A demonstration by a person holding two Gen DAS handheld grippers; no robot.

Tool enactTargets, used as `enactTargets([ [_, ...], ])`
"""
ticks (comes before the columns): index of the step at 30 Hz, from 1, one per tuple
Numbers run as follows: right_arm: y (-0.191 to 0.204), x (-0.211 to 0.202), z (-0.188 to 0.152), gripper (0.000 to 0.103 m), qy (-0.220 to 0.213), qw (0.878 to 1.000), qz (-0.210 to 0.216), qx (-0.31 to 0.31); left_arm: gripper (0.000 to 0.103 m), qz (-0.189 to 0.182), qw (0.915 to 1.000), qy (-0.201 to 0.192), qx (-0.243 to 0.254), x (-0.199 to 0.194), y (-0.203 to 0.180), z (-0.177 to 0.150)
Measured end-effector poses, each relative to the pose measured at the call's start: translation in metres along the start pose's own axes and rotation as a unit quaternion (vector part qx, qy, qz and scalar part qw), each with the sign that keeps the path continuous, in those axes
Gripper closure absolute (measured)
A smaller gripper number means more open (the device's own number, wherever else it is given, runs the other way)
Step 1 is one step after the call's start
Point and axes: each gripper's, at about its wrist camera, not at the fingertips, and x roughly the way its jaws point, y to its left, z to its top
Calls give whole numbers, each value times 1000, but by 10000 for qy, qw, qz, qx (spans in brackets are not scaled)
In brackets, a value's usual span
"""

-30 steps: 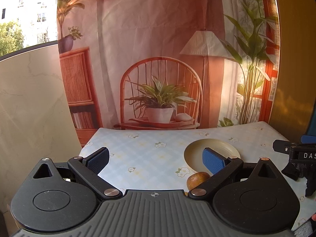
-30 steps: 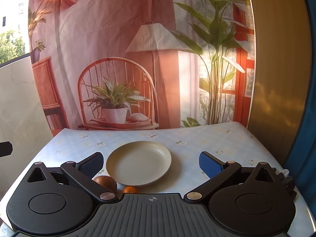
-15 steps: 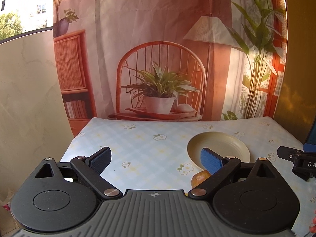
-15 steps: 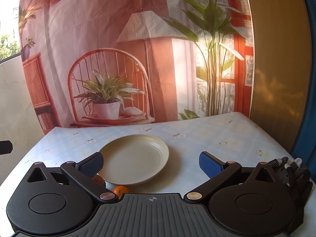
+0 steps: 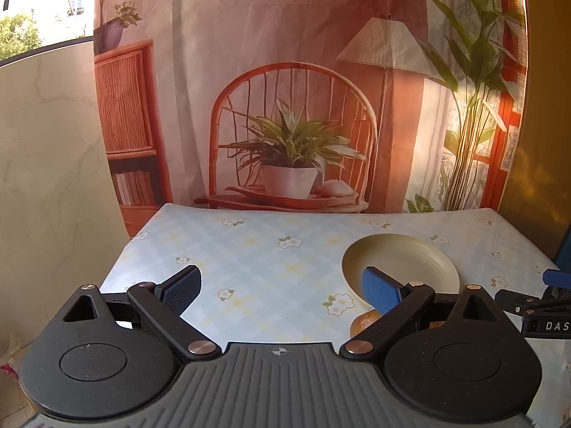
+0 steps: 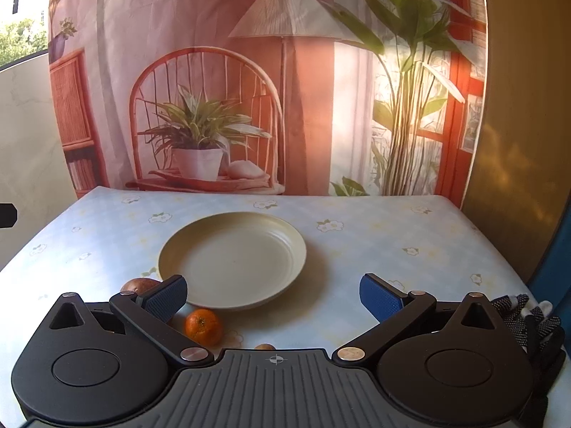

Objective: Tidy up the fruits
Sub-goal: 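Move both tools forward toward the fruits beside the cream plate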

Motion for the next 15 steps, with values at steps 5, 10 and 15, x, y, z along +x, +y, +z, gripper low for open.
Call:
enactTargets([
  [5, -12, 7, -5, 0, 147, 9996, 177, 152, 5, 201, 9997, 125, 29, 8, 0, -1],
  [10, -19, 10, -12, 0, 144, 9995, 231, 139, 5, 339, 9993, 127, 12, 11, 1, -5],
  [15, -24, 16, -21, 0, 194, 9989, 393, 191, 5, 198, 9996, 205, -47, 16, -2, -14],
])
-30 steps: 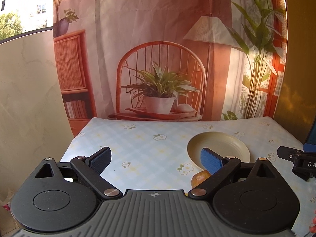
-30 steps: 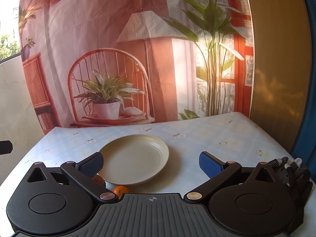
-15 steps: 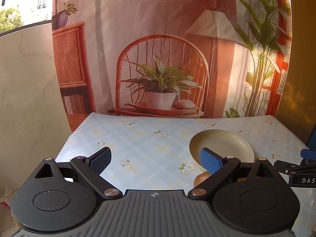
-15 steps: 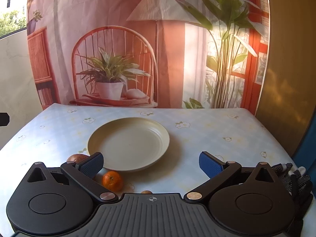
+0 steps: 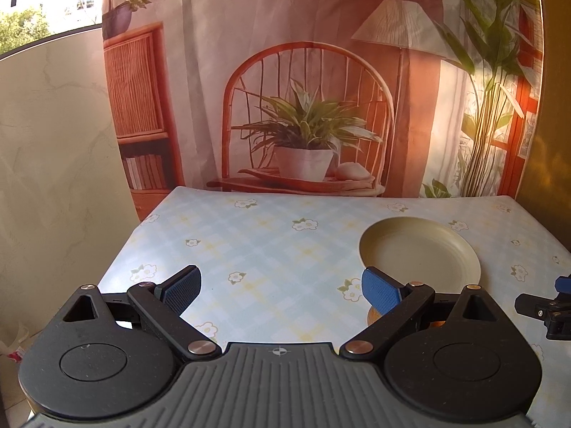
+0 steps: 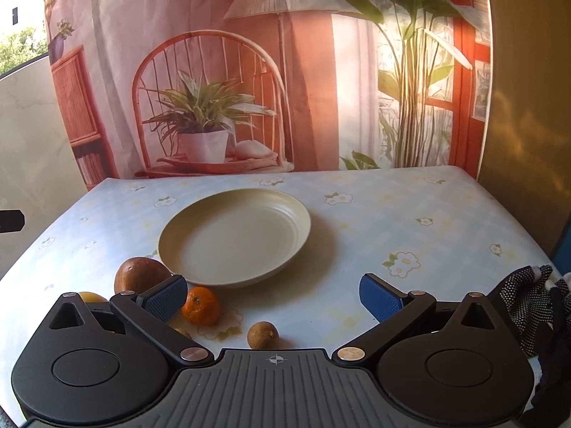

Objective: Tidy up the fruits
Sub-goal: 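Move both tools forward toward the fruits beside the cream plate, then close the right gripper on the small brown fruit while the left tool approaches the mandarins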

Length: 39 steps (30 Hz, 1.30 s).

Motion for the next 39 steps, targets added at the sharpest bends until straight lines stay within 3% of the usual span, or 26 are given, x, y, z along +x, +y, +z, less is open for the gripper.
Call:
enactTargets([
  [7, -10, 12, -15, 1, -61, 9999, 95, -67, 5, -11, 10000, 61, 17, 7, -4, -13],
  [13, -19, 24, -29, 17, -299, 9988, 260, -282, 6, 54, 9999, 33, 94, 11, -7, -19],
  [21, -26, 47, -31, 49, -185, 9960, 852, -175, 11, -14, 9999, 41, 108, 13, -10, -23],
  [31, -27, 48, -43, 56, -49, 9950, 993, -80, 11, -139, 9997, 220, 10, 20, -11, -32],
  [35, -28, 57, -42, 65, 252, 9937, 1094, -14, 11, -137, 9995, 273, 37, 23, -13, -35],
  [37, -27, 59, -42, 65, 282, 9932, 1131, -35, 11, -135, 9995, 277, 39, 23, -13, -37],
  [39, -26, 58, -43, 72, 277, 9927, 1175, -41, 11, -140, 9995, 282, 43, 23, -13, -38],
])
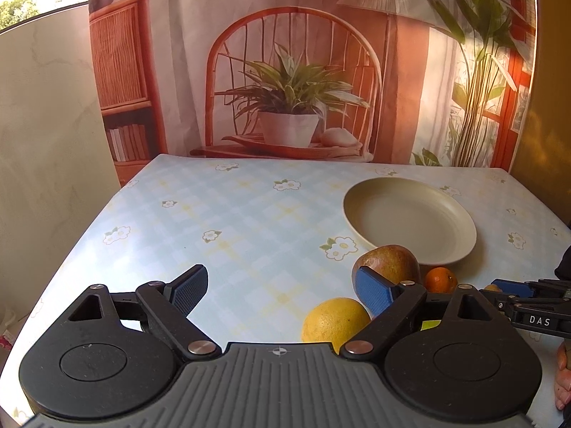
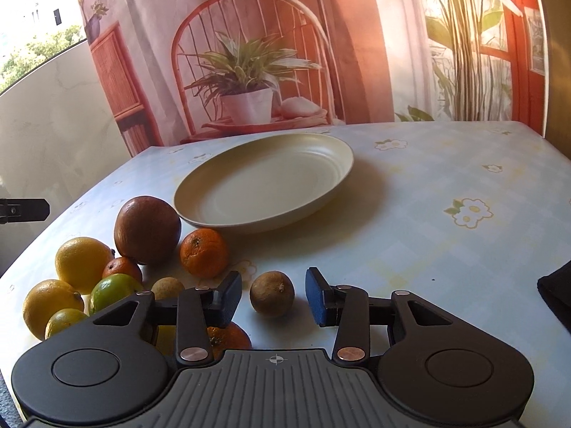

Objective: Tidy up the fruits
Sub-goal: 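Close the right gripper on the small brown fruit while the left tool approaches the mandarins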

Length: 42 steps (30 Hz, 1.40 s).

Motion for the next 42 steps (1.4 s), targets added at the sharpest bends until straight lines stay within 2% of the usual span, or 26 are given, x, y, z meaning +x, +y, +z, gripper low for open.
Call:
enactTargets([
  [4, -1, 0, 0, 79, 5, 10000, 79, 57, 11, -41, 10000, 60, -14, 2, 0, -3],
  [13, -2, 0, 0, 79, 5, 9999, 78, 83, 12, -218, 9991, 333, -110, 10, 0, -8],
  [23, 0, -2, 0, 79, -53, 9999, 15, 85, 16, -321, 9989, 340, -67, 8, -4, -9],
  [25, 1, -2, 0, 79, -74, 9999, 6, 80, 20, -356, 9988, 336, -47, 9, -5, -8],
  [29, 1, -2, -1, 79, -92, 9999, 11, 86, 39, -583, 9974, 416, 82, 19, -7, 1],
  [34, -3, -4, -1, 79, -146, 9997, 33, 169, 42, -981, 9897, 1017, -239, 40, -3, 17],
  [38, -6, -4, 0, 79, -162, 9996, 69, 242, 47, -1482, 9789, 1405, 62, 50, -13, 29],
  [40, -6, -4, 0, 79, -172, 9995, 76, 264, 49, -1803, 9704, 1580, 285, 56, -22, 32],
  [42, -7, -5, -1, 79, -187, 9994, 78, 285, 53, -1892, 9659, 1731, 357, 64, -28, 33],
])
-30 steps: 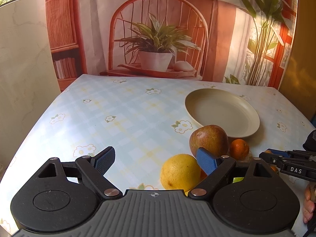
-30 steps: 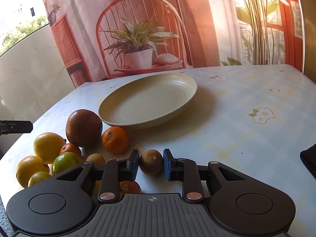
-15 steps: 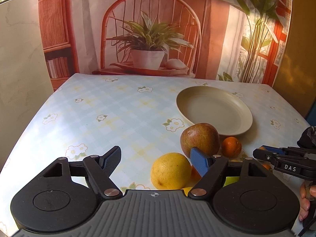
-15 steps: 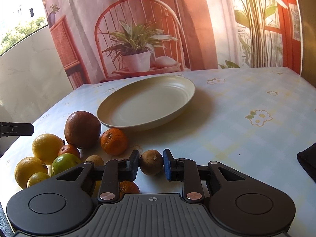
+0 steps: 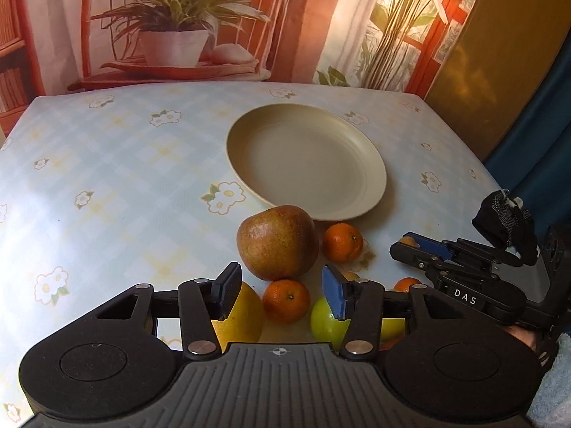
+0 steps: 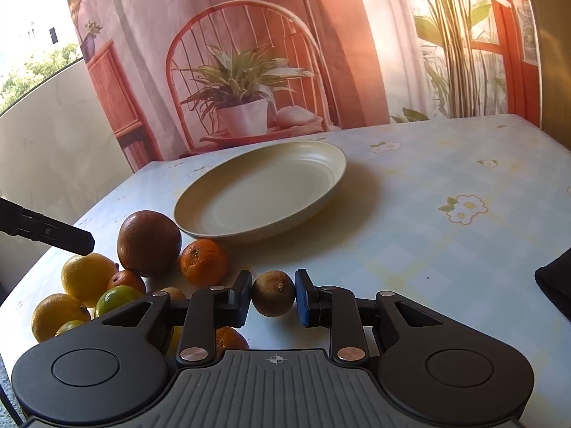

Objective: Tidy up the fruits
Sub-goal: 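Close the right gripper on the small brown fruit while the left tool approaches the mandarins, then grasp a mandarin with the left gripper and lift it while the right holds the brown fruit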

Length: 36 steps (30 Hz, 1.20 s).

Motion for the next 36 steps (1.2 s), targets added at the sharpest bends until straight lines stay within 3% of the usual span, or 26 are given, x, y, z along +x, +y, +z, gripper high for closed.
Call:
enactTargets([
  [6, -1, 0, 0, 79, -9, 10000, 14, 33, 54, -84, 9984, 542, 145, 26, -6, 8],
  [16, -1, 1, 1, 79, -8, 10000, 0, 29, 55, -90, 9943, 1032, 237, 48, -11, 12],
  [29, 0, 2, 1, 79, 2, 10000, -25, 23, 58, -27, 9923, 1242, 41, 66, -4, 14],
  [36, 0, 2, 0, 79, 3, 10000, -36, 25, 59, 207, 9914, 1233, 373, 70, -14, 13],
])
